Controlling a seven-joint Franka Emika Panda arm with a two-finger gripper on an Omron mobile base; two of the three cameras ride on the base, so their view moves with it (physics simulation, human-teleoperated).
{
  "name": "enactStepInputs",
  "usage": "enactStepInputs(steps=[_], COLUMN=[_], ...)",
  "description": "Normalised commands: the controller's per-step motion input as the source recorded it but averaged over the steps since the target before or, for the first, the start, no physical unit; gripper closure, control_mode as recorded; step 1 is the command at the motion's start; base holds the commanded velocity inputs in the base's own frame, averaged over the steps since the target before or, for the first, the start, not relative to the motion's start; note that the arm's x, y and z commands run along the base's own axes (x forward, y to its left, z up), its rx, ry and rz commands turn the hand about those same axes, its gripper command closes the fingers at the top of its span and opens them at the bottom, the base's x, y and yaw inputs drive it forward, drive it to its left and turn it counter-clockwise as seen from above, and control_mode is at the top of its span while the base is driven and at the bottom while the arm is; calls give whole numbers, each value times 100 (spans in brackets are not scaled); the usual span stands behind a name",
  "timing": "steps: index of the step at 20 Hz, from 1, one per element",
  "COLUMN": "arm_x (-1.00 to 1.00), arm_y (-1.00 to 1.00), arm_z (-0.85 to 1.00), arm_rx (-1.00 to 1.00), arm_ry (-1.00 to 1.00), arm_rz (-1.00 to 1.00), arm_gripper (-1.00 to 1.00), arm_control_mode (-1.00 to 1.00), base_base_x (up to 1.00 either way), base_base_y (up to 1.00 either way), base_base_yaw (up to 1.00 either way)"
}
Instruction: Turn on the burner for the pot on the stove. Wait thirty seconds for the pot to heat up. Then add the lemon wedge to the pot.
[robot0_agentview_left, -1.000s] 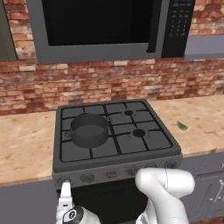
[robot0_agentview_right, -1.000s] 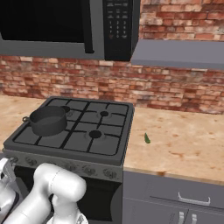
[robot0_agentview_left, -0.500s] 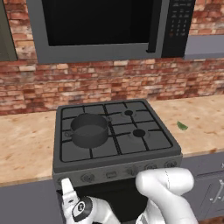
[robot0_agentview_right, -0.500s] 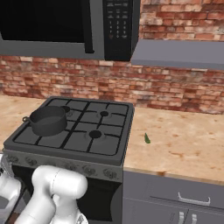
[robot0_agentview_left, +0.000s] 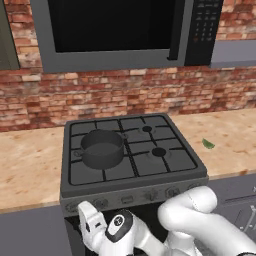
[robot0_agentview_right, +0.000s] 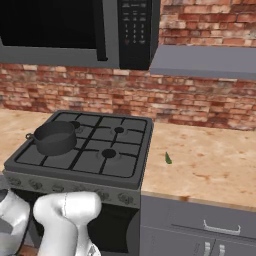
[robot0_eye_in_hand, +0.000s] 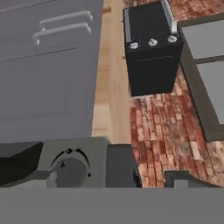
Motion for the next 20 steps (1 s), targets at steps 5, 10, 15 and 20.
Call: enactStepInputs(steps=[5, 10, 15, 20], arm_x=[-26, 1, 12, 4], arm_y=[0, 0, -12, -19], arm_z=[100, 100, 100, 100], arm_rx=[6, 18, 18, 17], arm_ry=[47, 54, 49, 29], arm_rz=[5, 0, 0, 0], arm_gripper=[-100, -100, -100, -100], arm_control_mode=[-100, -100, -100, -100], base_base_x=[0, 0, 0, 0], base_base_y=[0, 0, 0, 0], base_base_yaw=[0, 0, 0, 0])
